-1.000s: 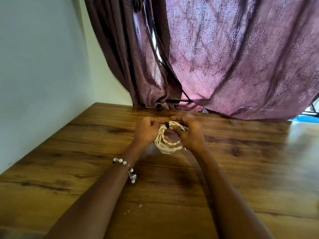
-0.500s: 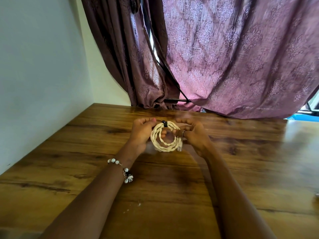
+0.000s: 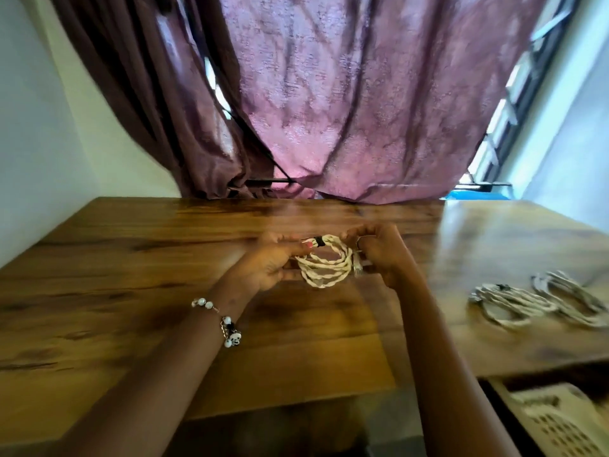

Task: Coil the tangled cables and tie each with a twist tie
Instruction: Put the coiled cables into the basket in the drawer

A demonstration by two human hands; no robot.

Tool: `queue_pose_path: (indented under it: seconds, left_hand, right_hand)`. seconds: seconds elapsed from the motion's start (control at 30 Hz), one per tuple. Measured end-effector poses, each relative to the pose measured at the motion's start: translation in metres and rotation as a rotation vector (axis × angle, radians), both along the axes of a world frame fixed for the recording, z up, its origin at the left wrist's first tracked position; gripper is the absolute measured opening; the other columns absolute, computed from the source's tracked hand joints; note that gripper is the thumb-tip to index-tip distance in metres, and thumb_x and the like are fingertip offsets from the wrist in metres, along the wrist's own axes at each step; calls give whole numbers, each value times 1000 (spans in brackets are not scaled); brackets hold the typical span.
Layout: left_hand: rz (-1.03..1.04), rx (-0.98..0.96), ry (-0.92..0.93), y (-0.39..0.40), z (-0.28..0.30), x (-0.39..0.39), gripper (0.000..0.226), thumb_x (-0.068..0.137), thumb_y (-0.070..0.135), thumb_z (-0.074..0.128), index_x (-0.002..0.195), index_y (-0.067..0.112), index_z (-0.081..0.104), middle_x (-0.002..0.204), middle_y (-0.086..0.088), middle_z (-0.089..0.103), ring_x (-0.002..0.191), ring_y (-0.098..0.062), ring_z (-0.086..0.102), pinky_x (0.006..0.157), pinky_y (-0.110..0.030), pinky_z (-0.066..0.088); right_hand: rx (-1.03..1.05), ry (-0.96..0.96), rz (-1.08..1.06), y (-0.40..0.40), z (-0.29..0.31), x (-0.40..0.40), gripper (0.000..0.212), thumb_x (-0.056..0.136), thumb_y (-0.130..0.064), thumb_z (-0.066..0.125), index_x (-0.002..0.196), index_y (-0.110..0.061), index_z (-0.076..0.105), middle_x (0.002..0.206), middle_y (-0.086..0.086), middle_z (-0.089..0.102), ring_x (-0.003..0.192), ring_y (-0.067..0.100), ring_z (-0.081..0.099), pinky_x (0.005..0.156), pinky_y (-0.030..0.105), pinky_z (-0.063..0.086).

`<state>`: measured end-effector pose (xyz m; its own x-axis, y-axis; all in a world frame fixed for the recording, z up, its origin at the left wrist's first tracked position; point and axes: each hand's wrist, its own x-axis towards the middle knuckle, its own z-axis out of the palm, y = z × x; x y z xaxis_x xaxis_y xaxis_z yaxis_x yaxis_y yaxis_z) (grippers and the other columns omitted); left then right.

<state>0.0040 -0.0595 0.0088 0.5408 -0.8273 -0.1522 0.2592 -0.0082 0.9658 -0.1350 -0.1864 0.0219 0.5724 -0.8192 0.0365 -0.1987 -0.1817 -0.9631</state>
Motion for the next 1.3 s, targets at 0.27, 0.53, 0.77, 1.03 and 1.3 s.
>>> queue_pose_path:
  seconds: [0.27, 0.53, 0.77, 1.03, 1.3]
  left_hand:
    - [-170, 63, -8, -57, -10, -114, 6, 79, -4, 69, 81, -1, 64, 67, -12, 67, 61, -23, 66, 59, -43, 59]
    - [-186, 62, 54, -92, -19, -154, 13, 81, 3, 70, 70, 2, 64, 53, -7, 67, 48, -20, 65, 45, -36, 56]
    - [-124, 70, 83, -111, -26, -150, 8, 79, 3, 72, 77, 4, 64, 61, -8, 69, 66, -24, 65, 53, -38, 58]
    - [-173, 6, 88, -128, -20, -180, 8, 79, 4, 73, 79, 4, 66, 66, -10, 70, 69, -25, 66, 53, -39, 59]
    - [-457, -65, 148, -153, -13, -311, 24, 78, 6, 74, 98, -4, 65, 81, -18, 69, 64, -27, 69, 51, -34, 57]
  right_hand:
    - [-332, 165, -665, -30, 13, -138, 27, 75, -35, 73, 85, -10, 73, 87, 16, 73, 85, 34, 68, 79, 42, 57]
    - [-159, 322, -835, -60, -24, -217, 48, 74, -51, 74, 71, -5, 61, 88, 19, 69, 86, 31, 65, 66, 35, 43]
    - [182, -78, -735, -66, -33, -218, 13, 73, -4, 72, 81, 1, 63, 68, 13, 57, 54, 20, 53, 42, 21, 41]
    - [287, -203, -726, -32, -6, -277, 7, 84, 2, 63, 79, -3, 61, 65, 10, 59, 49, 17, 56, 45, 23, 43]
    - [299, -56, -956, -2, 5, -426, 16, 79, -11, 74, 82, 3, 69, 78, 14, 70, 70, 23, 67, 70, 37, 57]
